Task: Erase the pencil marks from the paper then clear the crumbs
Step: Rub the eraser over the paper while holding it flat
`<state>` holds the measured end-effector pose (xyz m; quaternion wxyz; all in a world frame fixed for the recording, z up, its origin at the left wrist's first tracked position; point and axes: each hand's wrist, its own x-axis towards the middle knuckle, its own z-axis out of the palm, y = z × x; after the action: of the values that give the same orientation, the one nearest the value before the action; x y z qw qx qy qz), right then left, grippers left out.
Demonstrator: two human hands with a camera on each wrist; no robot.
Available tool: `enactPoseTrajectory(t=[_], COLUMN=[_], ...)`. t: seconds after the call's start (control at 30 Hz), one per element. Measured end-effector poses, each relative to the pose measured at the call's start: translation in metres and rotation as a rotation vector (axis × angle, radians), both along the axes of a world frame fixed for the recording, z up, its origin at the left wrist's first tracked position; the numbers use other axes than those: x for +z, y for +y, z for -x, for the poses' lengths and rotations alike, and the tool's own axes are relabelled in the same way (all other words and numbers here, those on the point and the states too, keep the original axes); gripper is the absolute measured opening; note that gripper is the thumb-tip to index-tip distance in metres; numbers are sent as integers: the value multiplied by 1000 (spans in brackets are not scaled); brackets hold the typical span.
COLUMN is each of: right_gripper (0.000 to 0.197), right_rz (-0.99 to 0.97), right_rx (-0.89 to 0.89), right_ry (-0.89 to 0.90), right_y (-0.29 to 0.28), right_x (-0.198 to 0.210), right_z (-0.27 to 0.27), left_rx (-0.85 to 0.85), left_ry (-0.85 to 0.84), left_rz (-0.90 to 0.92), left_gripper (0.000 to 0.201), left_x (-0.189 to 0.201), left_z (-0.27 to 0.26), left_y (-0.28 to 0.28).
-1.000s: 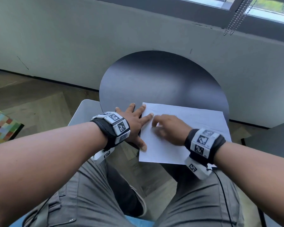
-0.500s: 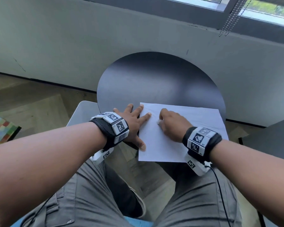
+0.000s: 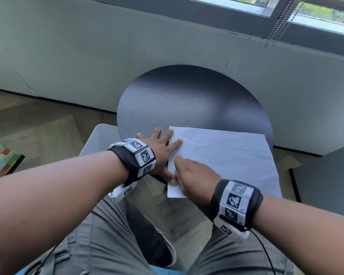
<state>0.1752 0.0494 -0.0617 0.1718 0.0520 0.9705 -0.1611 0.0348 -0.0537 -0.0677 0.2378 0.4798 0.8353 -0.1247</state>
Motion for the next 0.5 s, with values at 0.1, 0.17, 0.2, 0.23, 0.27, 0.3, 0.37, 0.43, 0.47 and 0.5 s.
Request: enactPoseTrajectory(t=[0.1,0.17,0.2,0.23,0.27,0.3,0.37,0.43,0.47,0.5], right_gripper=[12,12,13,15,18,19,18,19,19,19], right_rz=[-36,-75,-74,-47,-1,67,200,260,249,227], right_rx=[-107,-252,-340,-422,-488,-534,-577,-573,-553,-533], right_ry=[6,14,17,23,44,78,147,156,141,137], right_y=[29,57,69,76,82,86,91,93,92,91], right_x=[2,3,5,5,5,5,5,10,12,14], right_z=[17,32,38,42,44,45,41,28,20,12], left_rx=[-5,-4,1,7,12,18,36,64,79,91], left_ry=[-4,-6,-9,-17,-24,-32,-42,-38,-33,-26], left_rz=[3,2,-3,-4,-6,-8,-25,-62,-83,-108], left_gripper=[136,136,137,137,137,137,138,137,134,130], left_x=[0,0,1,0,0,0,-1,-4,-7,-9], left_z=[0,0,1,0,1,1,0,-2,-5,-8], left_y=[0,1,1,0,0,-1,-3,-7,-10,-14])
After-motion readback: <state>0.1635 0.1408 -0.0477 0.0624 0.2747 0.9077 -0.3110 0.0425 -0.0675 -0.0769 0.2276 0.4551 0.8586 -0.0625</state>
